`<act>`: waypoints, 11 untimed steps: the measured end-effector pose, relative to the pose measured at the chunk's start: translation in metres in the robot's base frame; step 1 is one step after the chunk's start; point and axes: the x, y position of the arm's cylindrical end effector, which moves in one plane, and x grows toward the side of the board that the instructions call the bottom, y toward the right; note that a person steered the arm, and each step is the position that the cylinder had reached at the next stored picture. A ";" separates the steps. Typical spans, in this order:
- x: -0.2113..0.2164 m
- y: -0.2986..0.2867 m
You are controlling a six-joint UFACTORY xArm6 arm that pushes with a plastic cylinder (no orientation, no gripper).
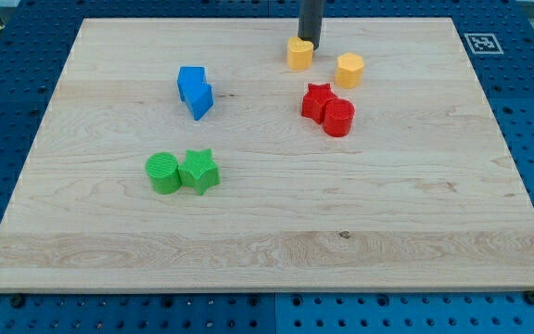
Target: Slide heart left to the red star
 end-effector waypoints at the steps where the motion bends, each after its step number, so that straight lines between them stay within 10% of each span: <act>1: 0.003 -0.019; 11: 0.085 -0.040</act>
